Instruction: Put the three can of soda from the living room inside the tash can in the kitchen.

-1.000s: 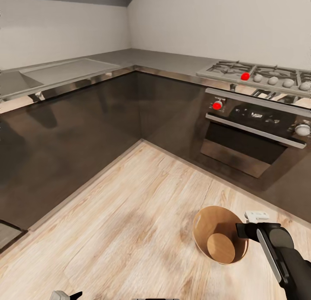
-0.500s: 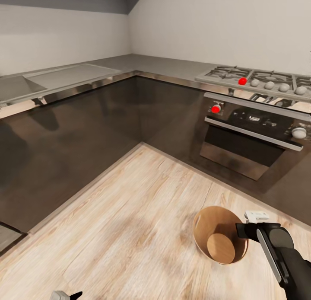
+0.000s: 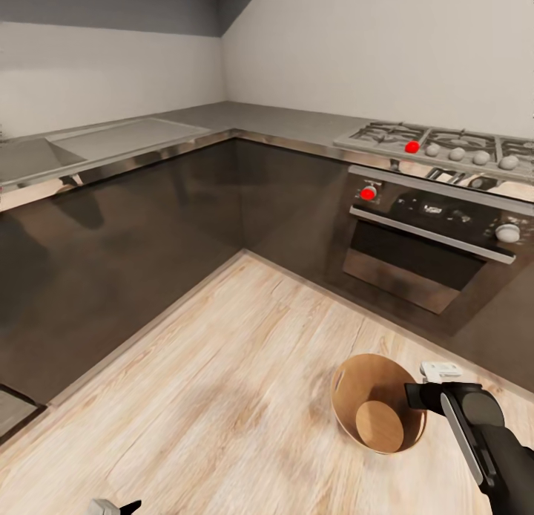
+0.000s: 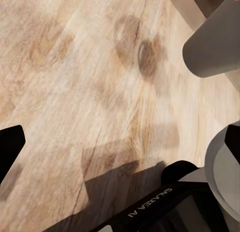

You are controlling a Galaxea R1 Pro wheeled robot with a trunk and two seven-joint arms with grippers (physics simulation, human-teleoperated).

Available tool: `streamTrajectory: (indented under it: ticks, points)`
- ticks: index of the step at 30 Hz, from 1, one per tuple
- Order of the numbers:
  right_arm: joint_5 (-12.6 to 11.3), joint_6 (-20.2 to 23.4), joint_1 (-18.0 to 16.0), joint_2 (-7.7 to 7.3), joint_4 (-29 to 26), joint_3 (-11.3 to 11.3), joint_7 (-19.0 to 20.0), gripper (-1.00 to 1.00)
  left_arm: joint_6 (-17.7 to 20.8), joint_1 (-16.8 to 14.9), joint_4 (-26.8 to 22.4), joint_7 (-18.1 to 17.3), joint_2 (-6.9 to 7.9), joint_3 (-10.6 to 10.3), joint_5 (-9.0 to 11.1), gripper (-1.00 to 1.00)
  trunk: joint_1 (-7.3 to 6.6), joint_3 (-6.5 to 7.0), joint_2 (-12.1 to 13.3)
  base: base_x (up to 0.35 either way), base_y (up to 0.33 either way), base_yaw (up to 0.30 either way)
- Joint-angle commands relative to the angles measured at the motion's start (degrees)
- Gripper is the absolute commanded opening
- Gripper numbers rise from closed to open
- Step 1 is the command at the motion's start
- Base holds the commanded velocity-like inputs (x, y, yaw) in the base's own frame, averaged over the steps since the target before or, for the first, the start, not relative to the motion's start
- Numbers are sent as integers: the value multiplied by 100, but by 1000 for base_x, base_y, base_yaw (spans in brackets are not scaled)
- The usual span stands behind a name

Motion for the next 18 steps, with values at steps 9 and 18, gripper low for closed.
streamTrajectory:
  ticks: [9, 18]
  points:
    - [-65, 0, -1, 6, 0, 0, 29, -100, 0, 0, -2, 0, 1, 0, 2, 100, 0, 86, 0, 0, 0, 0]
    - [-65, 0, -1, 5, 0, 1, 28, -100, 0, 0, -2, 0, -4, 0, 0, 100, 0, 171, 0, 0, 0, 0]
